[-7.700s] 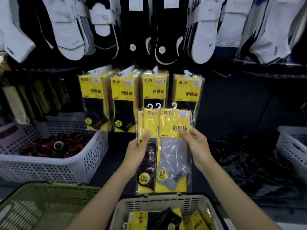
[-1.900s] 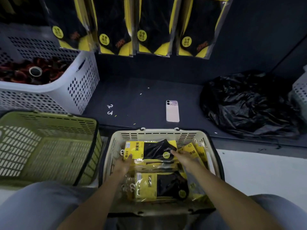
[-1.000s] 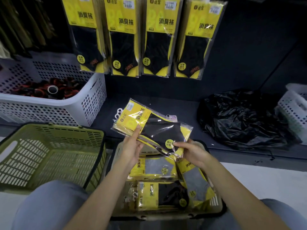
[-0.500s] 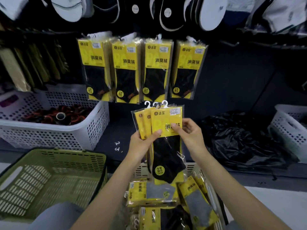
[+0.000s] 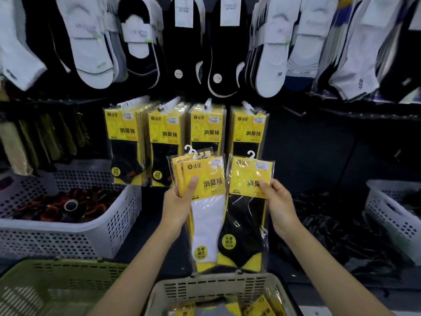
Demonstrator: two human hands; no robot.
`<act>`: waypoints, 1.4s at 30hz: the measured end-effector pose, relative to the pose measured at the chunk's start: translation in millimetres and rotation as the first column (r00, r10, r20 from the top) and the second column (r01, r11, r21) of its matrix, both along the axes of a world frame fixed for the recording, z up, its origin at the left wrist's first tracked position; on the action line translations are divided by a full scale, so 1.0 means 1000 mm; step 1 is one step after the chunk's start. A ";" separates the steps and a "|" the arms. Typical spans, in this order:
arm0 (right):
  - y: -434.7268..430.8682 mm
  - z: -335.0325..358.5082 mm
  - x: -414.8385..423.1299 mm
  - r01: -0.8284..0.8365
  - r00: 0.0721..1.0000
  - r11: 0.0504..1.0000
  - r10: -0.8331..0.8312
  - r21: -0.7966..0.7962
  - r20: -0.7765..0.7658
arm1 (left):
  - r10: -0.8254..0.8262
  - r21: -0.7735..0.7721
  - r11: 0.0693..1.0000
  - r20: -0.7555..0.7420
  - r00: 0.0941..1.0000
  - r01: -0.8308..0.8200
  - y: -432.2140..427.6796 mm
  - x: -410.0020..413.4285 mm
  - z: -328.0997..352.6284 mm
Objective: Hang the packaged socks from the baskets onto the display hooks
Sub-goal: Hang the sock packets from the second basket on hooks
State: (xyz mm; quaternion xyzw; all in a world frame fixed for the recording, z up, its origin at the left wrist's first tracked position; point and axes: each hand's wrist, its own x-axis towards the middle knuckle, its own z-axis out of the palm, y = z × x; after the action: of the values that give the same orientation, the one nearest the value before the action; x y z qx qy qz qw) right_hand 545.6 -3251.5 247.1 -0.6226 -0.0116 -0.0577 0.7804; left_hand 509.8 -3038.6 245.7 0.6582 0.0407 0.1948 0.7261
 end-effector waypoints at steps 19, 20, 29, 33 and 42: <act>-0.006 0.066 0.130 0.153 0.971 0.968 -0.109 -0.199 0.213 | 0.048 0.115 0.992 0.073 0.996 -0.056 0.008 0.072 0.052; -0.004 0.064 0.135 0.159 0.971 0.969 -0.119 -0.189 0.208 | 0.048 0.108 0.993 0.072 0.996 -0.056 0.008 0.074 0.051; 0.006 0.050 0.168 0.421 0.897 0.885 -0.438 -0.198 -0.054 | 0.046 0.047 0.998 0.100 0.994 -0.051 0.008 0.075 0.047; 0.002 0.039 0.158 0.499 0.843 0.845 -0.525 -0.193 -0.118 | 0.055 0.035 0.998 0.105 0.993 -0.058 0.008 0.067 0.050; 0.041 0.049 0.054 -0.049 0.992 0.980 0.070 -0.192 0.105 | -0.039 -0.013 0.999 0.058 0.998 0.040 -0.013 0.051 0.055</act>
State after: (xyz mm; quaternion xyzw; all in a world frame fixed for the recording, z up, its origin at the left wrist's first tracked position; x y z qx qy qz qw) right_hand 599.7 -3210.8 296.2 -0.6891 -0.0789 -0.0675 0.7172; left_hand 561.0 -3051.9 301.0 0.6479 0.0082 0.1991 0.7352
